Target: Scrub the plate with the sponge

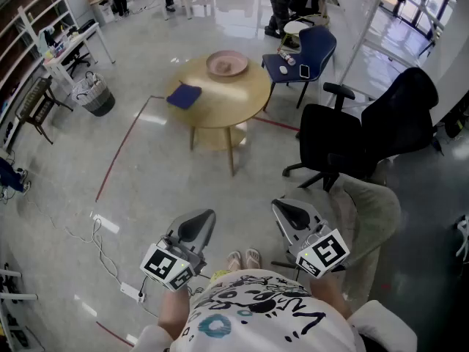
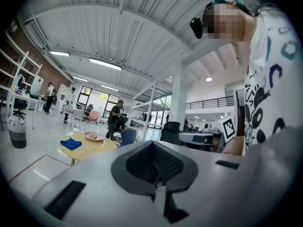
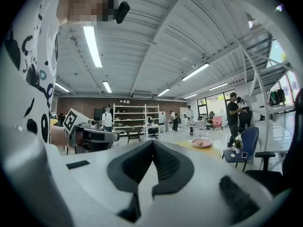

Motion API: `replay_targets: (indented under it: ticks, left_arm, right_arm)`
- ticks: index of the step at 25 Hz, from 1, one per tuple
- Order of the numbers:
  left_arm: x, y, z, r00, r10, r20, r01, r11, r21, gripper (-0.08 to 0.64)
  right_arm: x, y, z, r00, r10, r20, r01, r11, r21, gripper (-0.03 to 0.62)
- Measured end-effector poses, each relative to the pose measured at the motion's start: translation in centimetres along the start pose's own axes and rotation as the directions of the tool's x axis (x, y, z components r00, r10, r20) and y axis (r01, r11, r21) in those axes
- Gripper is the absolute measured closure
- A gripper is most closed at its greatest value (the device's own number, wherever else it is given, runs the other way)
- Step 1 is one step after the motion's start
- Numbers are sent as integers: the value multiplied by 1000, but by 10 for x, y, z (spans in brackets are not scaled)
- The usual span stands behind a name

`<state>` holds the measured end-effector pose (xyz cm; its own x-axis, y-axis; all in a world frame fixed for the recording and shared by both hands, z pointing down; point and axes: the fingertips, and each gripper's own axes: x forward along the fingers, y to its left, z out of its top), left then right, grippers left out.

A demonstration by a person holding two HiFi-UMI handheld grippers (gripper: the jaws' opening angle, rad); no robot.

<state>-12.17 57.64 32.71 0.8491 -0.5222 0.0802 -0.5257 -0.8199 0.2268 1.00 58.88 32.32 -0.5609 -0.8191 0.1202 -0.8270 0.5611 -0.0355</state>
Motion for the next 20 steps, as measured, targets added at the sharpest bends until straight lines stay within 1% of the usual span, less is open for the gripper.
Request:
replay_targets:
  ticks: [12,20]
  left_arm:
    - [13,-2,-2,1000,-20,-5,20,1000,-2,545]
    - [9,9,-1,999,-36,-13,35,999,-7,545]
  right_arm:
    - [-1,-8,-4,1000,-7,-8,7,1000,4,566]
    - [9,-3,2,999,22,44,-25,997,68,565]
